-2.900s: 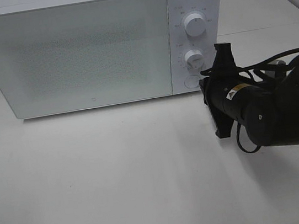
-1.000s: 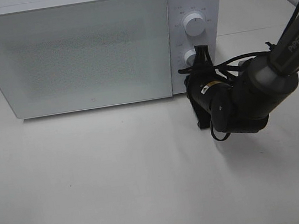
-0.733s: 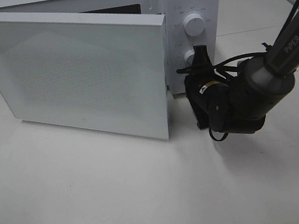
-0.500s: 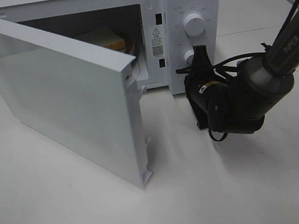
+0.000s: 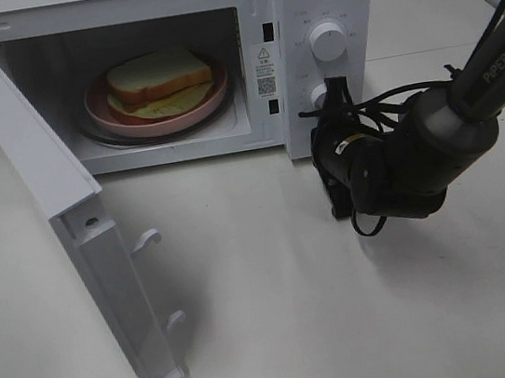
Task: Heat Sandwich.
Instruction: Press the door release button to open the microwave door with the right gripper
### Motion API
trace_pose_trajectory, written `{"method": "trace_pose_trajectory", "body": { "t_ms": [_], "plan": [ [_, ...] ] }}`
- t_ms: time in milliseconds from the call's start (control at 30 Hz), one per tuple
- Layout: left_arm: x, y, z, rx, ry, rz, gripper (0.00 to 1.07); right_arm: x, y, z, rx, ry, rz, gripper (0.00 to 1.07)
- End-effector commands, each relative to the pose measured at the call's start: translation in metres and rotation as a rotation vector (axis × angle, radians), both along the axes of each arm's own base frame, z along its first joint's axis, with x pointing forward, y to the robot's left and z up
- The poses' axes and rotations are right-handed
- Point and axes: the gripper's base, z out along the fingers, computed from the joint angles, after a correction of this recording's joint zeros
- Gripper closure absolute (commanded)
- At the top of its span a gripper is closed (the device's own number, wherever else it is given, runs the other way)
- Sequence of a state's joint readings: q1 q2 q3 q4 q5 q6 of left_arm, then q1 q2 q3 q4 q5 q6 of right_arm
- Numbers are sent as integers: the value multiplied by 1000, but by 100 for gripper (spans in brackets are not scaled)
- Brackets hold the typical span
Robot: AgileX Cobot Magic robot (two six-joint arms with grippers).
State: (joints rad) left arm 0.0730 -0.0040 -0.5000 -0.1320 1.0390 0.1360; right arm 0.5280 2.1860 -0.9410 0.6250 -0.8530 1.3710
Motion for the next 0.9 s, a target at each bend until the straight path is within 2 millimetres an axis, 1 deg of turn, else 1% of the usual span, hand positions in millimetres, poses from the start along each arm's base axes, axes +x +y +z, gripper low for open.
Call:
{"method": "trace_pose_trajectory", "body": {
  "t_ms": [33,500,600,700,900],
  "plan": [
    [-3,-1,-1,-9,-26,0,4,25,4,32,8,-176,39,107],
    [-3,-1,-1,-9,-26,0,4,21,6,46,-58,-126,103,107],
    [-3,-1,-1,-9,-26,0,4,20,5,44,-60,-116,102,107],
    [-3,-1,-1,-9,-26,0,4,15,3,37,-67,-76,108,106],
    [-3,-1,-1,-9,-26,0,4,5,-2,35,-77,-46,114,106]
  ]
}}
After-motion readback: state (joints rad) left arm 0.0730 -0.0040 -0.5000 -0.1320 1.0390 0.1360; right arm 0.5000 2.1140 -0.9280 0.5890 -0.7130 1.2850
